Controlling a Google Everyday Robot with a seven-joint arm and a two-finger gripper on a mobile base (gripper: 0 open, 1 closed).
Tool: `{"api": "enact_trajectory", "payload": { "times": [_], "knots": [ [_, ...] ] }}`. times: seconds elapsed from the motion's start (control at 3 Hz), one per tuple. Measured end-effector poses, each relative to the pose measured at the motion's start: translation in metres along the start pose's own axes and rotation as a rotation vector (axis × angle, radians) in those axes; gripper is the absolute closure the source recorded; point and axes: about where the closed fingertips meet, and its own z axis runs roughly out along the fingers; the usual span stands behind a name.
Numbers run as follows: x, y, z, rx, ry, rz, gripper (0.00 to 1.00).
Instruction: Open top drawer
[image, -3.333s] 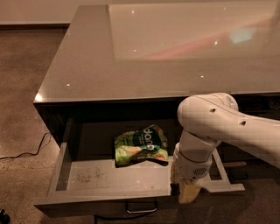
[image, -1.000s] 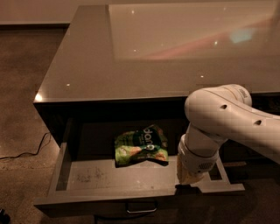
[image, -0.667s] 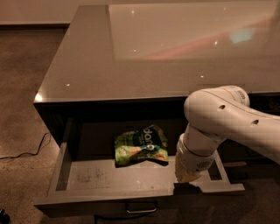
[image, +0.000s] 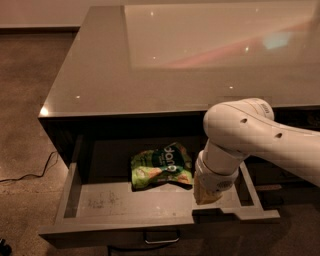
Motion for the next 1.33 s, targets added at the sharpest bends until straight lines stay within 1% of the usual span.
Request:
{"api": "enact_trajectory", "payload": {
  "times": [0.67,1.33],
  "knots": [
    [-0.005,-0.006,0.032,-0.057,-0.029,-0.008,1.00],
    [0.001,0.004,0.060,-0.136,-0.037,0.013,1.00]
  ]
}}
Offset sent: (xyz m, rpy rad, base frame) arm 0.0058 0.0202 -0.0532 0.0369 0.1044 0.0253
